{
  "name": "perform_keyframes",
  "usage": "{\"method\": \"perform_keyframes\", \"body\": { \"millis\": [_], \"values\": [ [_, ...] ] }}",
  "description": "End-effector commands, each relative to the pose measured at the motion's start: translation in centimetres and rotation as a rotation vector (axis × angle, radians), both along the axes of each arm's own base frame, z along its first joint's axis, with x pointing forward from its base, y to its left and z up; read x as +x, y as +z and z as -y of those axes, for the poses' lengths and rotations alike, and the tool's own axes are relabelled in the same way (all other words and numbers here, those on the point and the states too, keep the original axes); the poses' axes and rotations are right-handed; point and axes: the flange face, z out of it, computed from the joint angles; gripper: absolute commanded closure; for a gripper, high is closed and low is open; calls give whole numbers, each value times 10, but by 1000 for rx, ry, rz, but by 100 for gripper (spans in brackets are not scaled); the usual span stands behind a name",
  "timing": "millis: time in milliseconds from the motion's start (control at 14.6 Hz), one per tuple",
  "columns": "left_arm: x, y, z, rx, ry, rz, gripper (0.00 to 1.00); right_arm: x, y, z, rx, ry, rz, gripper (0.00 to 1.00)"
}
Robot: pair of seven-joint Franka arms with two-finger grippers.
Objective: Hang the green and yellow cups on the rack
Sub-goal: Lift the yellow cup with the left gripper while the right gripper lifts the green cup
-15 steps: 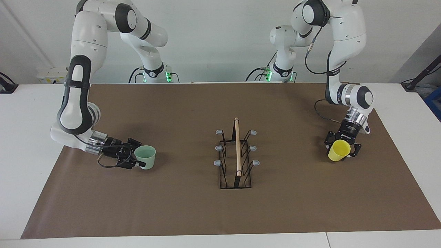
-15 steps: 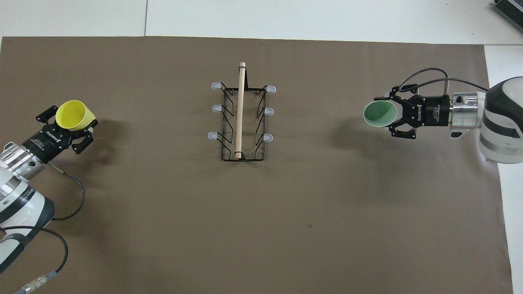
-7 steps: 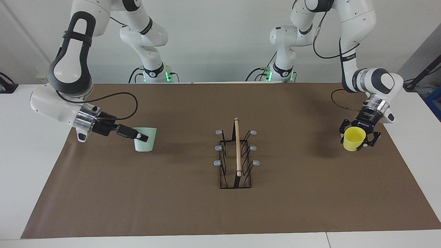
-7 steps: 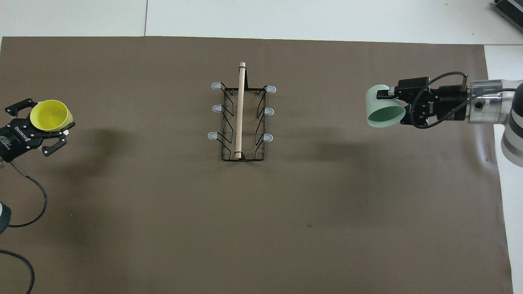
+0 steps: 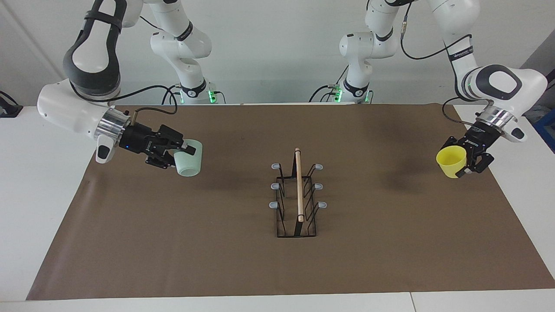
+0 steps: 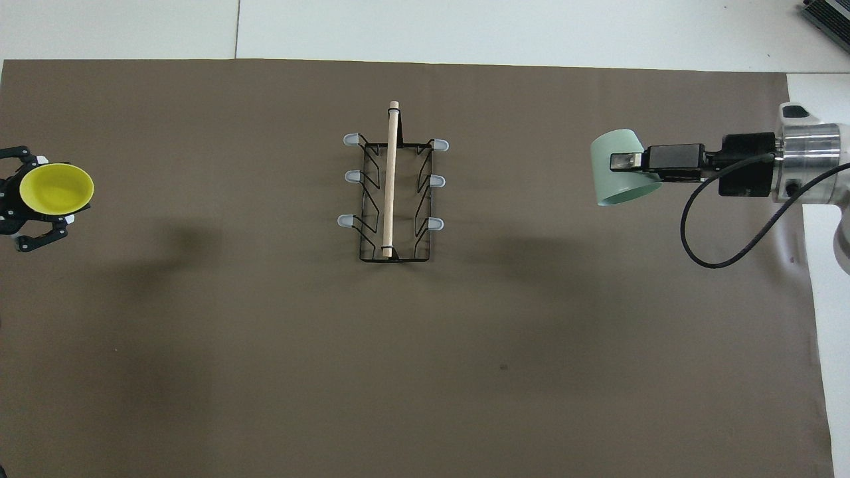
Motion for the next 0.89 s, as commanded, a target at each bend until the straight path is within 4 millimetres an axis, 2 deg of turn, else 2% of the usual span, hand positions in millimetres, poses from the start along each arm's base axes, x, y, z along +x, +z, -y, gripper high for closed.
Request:
{"method": "perform_keyframes", "body": {
  "millis": [0, 137, 342, 479, 548, 616, 753, 822],
  "values": [
    [1, 36, 14, 107, -57, -22, 76, -12, 4, 0, -31, 76, 218, 100],
    [-2, 55, 23, 204, -111, -28, 76, -16, 1, -2, -3, 104, 310, 100],
    [-2, 82, 52, 353, -167, -58, 76, -28, -3, -5, 51, 103, 407, 100],
    [-4, 96, 71, 441, -216, -68, 76, -29, -8, -6, 22, 121, 463, 100],
    [-6, 100, 76, 484, -244, -75, 75, -33, -12, -20, 22, 140, 503, 100],
    [-8, 108, 80, 515, -262, -69, 76, -41, -19, -24, 39, 116, 545, 100],
    [-6, 124, 81, 554, -285, -73, 76, -58, -31, -50, 63, 98, 650, 100],
    [-5, 131, 80, 590, -294, -79, 76, -65, -34, -55, 82, 73, 690, 100]
  ]
}}
